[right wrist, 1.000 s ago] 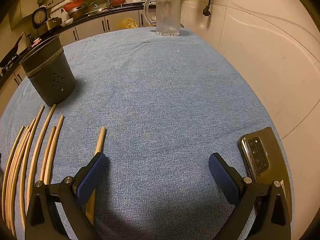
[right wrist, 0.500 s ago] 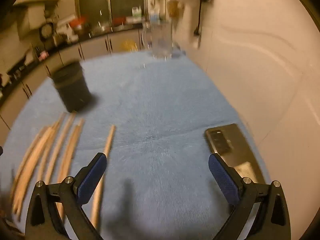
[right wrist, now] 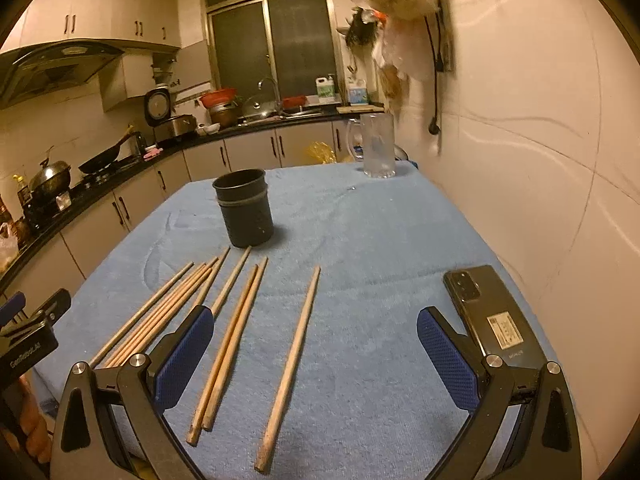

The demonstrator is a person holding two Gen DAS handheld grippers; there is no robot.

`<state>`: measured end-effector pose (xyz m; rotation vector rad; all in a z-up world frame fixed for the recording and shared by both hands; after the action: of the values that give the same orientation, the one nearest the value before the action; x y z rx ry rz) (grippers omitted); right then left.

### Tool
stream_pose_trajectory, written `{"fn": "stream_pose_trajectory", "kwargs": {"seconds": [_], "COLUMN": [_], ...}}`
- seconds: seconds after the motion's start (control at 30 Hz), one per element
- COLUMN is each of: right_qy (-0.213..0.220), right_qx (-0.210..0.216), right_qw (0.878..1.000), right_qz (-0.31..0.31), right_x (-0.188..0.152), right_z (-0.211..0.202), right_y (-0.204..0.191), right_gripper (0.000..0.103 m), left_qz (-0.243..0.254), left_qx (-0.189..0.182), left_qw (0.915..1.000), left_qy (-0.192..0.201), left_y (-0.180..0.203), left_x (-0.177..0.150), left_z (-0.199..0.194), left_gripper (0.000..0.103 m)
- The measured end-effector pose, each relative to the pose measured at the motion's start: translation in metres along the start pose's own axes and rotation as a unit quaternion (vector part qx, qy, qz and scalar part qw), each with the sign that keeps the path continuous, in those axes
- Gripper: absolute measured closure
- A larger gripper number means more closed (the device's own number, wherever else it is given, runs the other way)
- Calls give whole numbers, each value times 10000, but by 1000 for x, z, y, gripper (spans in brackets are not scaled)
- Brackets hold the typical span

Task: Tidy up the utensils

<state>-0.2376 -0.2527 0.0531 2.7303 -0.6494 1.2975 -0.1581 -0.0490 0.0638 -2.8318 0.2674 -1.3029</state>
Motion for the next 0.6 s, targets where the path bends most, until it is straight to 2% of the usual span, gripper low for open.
{"fn": "stream_pose_trajectory", "kwargs": {"seconds": [0.3, 0.6], "right_qy": [-2, -63], "right_qx": [192, 200], "right_qw": [9997, 9996], "right_qz": [-122, -206], "right_x": [-2, -4], "right_z": [3, 8], "right_y": [-10, -12], "right_gripper": [1, 4], "left_qz": [-61, -81], "left_qx": [-60, -59], "left_qw": [9998, 9994], "left_qy": [-186, -333], "left_y": [1, -1], "left_x": [-9, -10], "left_z": [8, 14], "left_gripper": [0, 0]}}
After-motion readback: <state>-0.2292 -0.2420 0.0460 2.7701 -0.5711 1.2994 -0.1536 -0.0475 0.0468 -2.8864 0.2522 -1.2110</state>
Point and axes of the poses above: each gripper's, at about its wrist camera, not at the fingertips, and z roughly the way its jaws point, y to its right, x to its top, the point moved 4 cm from there along z, roughly the way its jaws point, and after that the axes turned 10 degrees about -y, right-handed, at the moved point
